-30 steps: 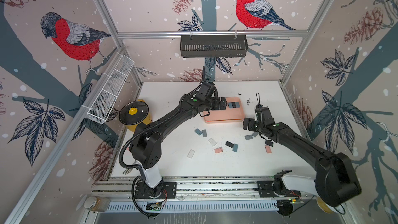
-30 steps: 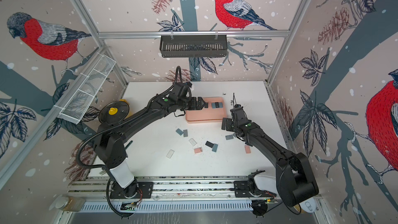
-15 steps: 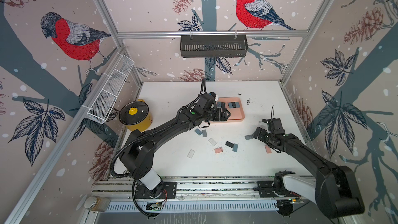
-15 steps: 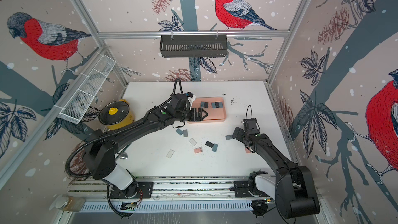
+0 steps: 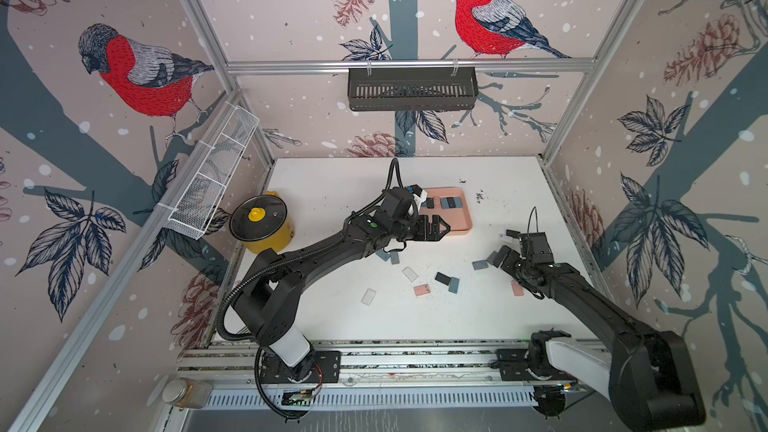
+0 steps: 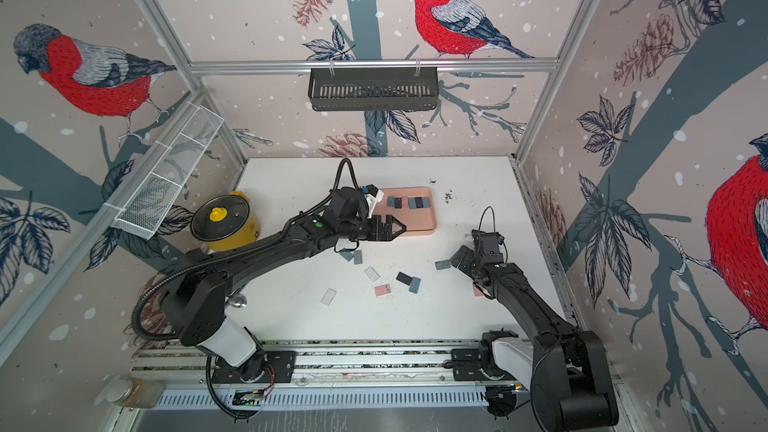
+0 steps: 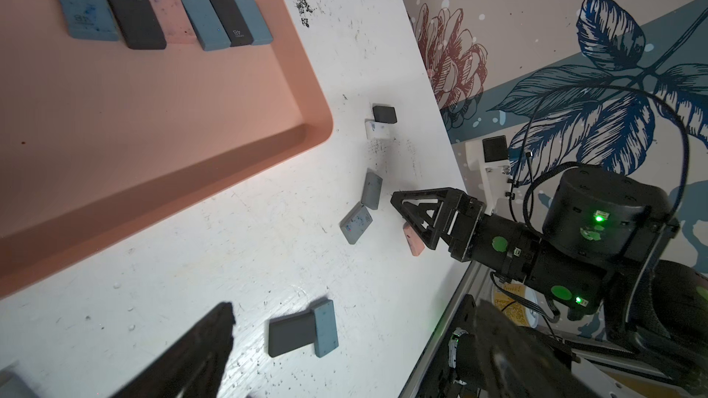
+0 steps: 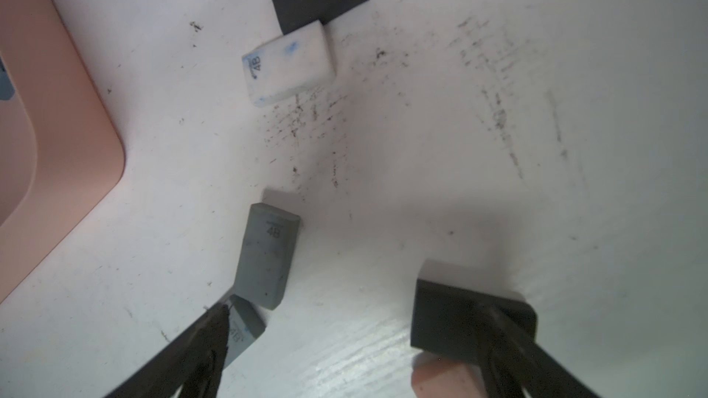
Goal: Put the eraser in the storage box
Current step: Pick up the eraser from the center of the board.
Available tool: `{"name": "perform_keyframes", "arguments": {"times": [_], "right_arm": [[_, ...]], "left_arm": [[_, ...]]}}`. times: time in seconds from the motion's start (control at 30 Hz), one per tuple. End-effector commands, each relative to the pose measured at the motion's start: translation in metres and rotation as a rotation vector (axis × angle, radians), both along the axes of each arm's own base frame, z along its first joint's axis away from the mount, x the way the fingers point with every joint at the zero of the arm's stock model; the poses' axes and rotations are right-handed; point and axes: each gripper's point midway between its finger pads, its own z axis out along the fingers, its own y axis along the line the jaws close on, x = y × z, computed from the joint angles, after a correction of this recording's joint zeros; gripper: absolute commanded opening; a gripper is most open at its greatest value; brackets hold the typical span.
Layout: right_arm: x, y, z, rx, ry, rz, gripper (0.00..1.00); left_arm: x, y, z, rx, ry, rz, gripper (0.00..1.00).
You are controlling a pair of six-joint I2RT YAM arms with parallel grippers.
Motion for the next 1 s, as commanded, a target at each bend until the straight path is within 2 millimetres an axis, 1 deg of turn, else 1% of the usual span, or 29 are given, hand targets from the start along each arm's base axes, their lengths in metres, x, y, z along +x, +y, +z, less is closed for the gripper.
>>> {"name": "perform_keyframes", "arguments": {"times": [0.0, 0.1, 0.2, 0.5, 0.6, 0.73, 0.97], "right_arm": [[-0.015, -0.010, -0.002, -0.042, 0.073, -0.045, 0.99], [-0.017, -0.011, 0.004, -0.046, 0.069, -0.065, 0.99], [-0.023, -0.014, 0.002, -0.041, 0.076, -0.103, 0.99], [-0.042, -0.010, -0.021, -0.027, 0.144, -0.135, 0.99], [-0.040, 0.000, -0.025, -0.015, 0.140, -0.092, 0.99], [-0.035, 0.014, -0.019, -0.086, 0.130, -0.028, 0.99], [-0.028, 0.042, -0.018, -0.078, 0.117, 0.041, 0.99]], "left_arm": [[0.000, -0.007, 0.011, -0.050, -0.035, -0.036, 0.97], [-0.003, -0.008, 0.015, -0.069, -0.035, -0.047, 0.97], [-0.004, -0.009, 0.016, -0.071, -0.036, -0.054, 0.97], [-0.008, -0.008, 0.024, -0.091, -0.045, -0.063, 0.97], [-0.008, -0.008, 0.024, -0.091, -0.045, -0.065, 0.97], [-0.009, -0.008, 0.020, -0.087, -0.038, -0.065, 0.97], [-0.007, -0.007, 0.018, -0.075, -0.039, -0.056, 0.97]]}}
